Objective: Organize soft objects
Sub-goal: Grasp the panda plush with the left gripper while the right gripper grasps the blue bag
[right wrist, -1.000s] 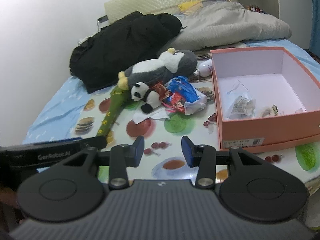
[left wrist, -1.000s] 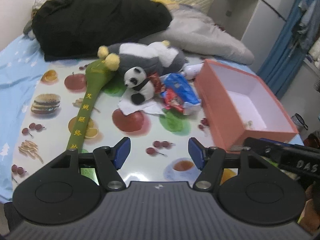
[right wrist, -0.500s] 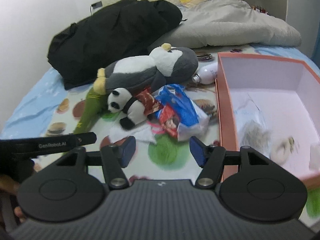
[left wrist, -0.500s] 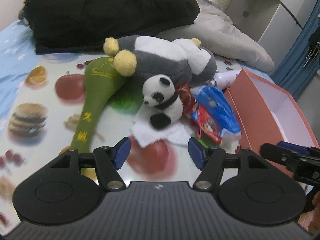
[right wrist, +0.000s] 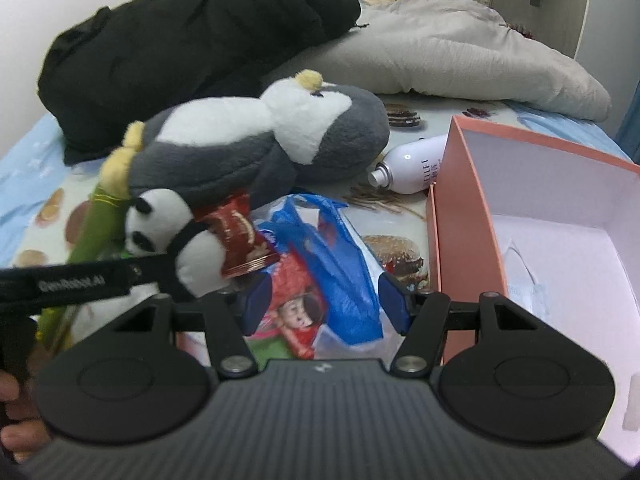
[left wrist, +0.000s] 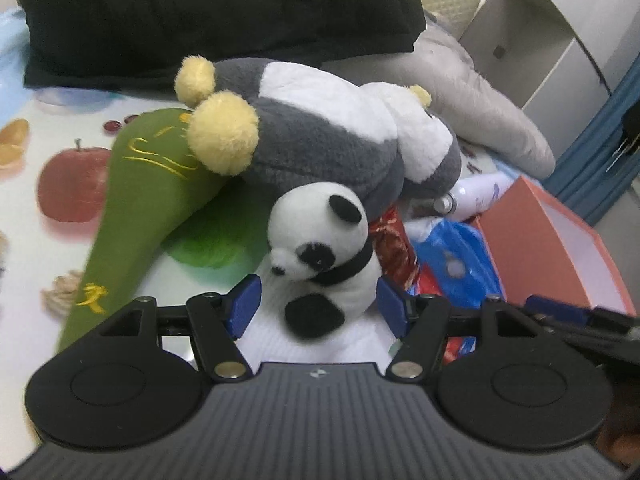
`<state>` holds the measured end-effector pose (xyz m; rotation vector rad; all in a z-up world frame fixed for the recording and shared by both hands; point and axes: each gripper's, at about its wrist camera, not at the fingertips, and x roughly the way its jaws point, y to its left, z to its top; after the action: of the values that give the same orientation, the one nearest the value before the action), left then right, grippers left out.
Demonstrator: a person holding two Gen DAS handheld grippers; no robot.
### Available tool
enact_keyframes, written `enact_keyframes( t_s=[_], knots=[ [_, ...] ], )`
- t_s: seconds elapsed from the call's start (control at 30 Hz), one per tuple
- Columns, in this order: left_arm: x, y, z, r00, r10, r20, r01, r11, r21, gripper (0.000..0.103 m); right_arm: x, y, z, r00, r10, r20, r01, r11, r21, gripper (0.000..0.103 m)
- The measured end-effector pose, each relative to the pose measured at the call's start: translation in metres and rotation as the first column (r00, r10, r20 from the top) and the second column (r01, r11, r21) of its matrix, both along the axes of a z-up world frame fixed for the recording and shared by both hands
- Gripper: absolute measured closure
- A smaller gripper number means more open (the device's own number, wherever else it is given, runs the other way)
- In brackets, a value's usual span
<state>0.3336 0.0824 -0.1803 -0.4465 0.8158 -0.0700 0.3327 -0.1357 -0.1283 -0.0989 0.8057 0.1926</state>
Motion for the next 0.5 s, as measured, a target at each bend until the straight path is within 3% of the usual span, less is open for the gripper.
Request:
enact_keyframes(
  t_s=[0.2, 0.3, 0.4, 0.43, 0.5],
  knots=[
    [0.018, -0.001, -0.014, 0.998, 0.055, -0.021, -0.056, 0.996, -0.062, 0.034, 0.02, 0.0, -0.018, 1.0, 0.006, -0.013, -0.006, 0.999, -0.034, 0.042],
    [0.024, -0.003, -0.017, 0.997, 0.072, -0.019, -0.073, 0.993, -0.092, 0.035, 0.03, -0.001, -0.027, 0.999, 0.011, -0.048, -0.011, 1.0, -0.018, 0.048],
    [0.027, -0.009, -0.017, 0.998, 0.067, -0.008, -0.067, 0.994, -0.085, 0.04, 0.036, -0.004, -0.032, 0.996, 0.015, -0.083, -0.012, 1.0, 0.026, 0.06],
    [0.028, -0.01, -0.017, 0.998, 0.065, -0.003, -0.065, 0.994, -0.09, 0.042, 0.037, -0.004, -0.032, 0.996, 0.013, -0.087, -0.012, 1.0, 0.016, 0.07],
    [0.029, -0.011, -0.016, 0.998, 0.067, -0.005, -0.068, 0.993, -0.096, 0.046, 0.037, -0.003, -0.032, 0.996, 0.023, -0.09, -0.021, 0.999, 0.026, 0.079]
  ],
)
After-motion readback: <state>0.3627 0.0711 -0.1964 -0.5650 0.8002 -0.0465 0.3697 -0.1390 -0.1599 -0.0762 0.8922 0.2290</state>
